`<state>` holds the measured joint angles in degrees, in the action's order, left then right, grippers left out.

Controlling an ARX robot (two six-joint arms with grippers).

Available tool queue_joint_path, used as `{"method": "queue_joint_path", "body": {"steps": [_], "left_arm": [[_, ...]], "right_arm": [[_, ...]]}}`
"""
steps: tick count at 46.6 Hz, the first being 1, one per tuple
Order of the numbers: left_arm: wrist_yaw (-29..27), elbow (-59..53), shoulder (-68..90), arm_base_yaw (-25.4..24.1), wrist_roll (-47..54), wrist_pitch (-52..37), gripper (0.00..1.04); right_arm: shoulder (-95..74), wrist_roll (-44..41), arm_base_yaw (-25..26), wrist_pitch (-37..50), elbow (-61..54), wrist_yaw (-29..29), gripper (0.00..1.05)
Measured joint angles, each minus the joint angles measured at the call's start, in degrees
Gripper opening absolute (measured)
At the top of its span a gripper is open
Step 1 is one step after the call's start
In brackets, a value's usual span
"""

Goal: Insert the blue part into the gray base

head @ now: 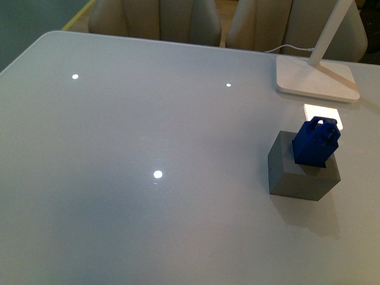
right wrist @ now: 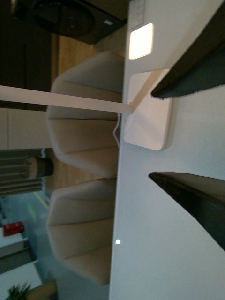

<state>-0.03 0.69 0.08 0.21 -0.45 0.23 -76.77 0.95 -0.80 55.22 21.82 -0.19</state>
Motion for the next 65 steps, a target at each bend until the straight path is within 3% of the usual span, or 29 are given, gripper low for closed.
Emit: {"method": "queue_joint_path", "body": {"steps": [10,26,31,65], "left_arm": [[0.02,0.00,0.00,0.00,0.00,0.00,0.97],[0.00,0.00,0.00,0.00,0.00,0.00,0.97],[0.00,0.00,0.00,0.00,0.00,0.00,0.97],[0.00,0.00,0.00,0.00,0.00,0.00,0.97]], "right_arm": [[7.50,-0.55,0.81,-0.44,-8.26,0.20,0.02],[20.37,-0.70,0.81,-5.86,-15.61,0.17,0.02],[21.44,-0.70,0.81,-3.85,-18.47,0.17,0.02],[51.76,-0.74,0.81,-30.38,-20.76,0.17,0.02]]}}
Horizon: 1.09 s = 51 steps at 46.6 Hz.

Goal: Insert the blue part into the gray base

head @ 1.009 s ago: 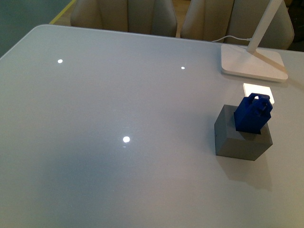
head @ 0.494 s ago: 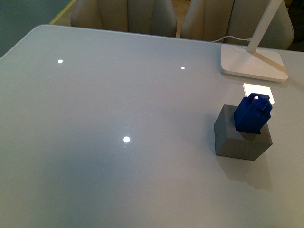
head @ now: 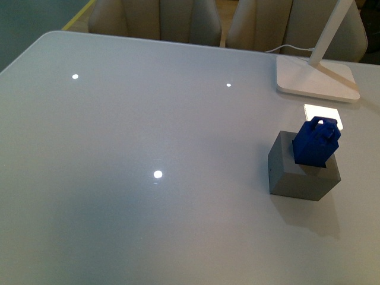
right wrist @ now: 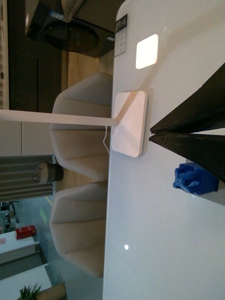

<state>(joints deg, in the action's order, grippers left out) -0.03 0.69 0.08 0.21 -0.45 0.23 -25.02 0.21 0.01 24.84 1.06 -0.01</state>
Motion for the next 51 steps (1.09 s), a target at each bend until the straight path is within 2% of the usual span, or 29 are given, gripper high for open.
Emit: {"method": "queue_joint_path", "body": {"steps": [30,33,35,51], "left_arm": [[0.00,0.00,0.00,0.00,0.00,0.00,0.97],[0.00,0.00,0.00,0.00,0.00,0.00,0.97],[-0.02,0.00,0.00,0.00,0.00,0.00,0.97],[0.00,0.00,0.00,0.00,0.00,0.00,0.97]], "right_arm": [[14.88,0.00,0.00,-14.69,-0.02,0.00,0.02],[20.61,-0.02,0.00,-22.32,0.00,0.02,0.02],[23.04,-0.02,0.00,-24.11,0.00,0.00,0.02],[24.63,-0.02,0.00,-24.70,0.00,0.00,0.02]]}}
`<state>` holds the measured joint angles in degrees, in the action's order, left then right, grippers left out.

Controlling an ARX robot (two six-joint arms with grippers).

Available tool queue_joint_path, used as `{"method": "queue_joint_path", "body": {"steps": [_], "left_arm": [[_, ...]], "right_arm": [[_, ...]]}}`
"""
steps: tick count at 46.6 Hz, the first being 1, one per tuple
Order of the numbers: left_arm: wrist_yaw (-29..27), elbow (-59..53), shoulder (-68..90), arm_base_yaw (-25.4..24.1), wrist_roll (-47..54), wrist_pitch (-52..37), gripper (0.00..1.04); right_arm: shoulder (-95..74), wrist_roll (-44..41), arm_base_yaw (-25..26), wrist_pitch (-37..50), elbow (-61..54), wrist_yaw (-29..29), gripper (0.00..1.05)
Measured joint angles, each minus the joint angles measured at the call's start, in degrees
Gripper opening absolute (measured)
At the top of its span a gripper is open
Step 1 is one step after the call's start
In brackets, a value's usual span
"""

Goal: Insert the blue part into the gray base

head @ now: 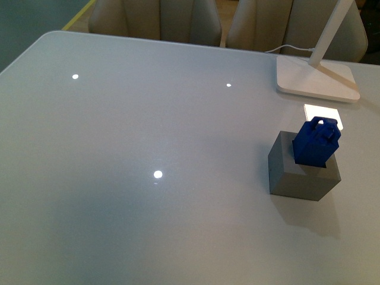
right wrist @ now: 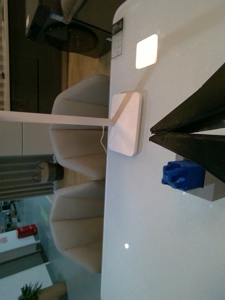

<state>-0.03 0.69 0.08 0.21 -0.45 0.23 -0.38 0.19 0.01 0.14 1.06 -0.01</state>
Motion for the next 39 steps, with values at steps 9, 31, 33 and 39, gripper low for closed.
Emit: {"method": "queue_joint_path", "body": {"steps": [9,31,33,39], "left_arm": [[0.00,0.00,0.00,0.00,0.00,0.00,0.97],[0.00,-0.02,0.00,0.00,0.00,0.00,0.97],[0.00,0.00,0.00,0.00,0.00,0.00,0.97],[0.00,0.00,0.00,0.00,0.00,0.00,0.97]], "right_arm": [[0.02,-0.02,0.00,0.00,0.00,0.00,0.20],[0.02,-0.02,0.00,0.00,0.00,0.00,0.96],[0.02,-0.02,0.00,0.00,0.00,0.00,0.96],[0.02,-0.02,0.00,0.00,0.00,0.00,0.96]]}}
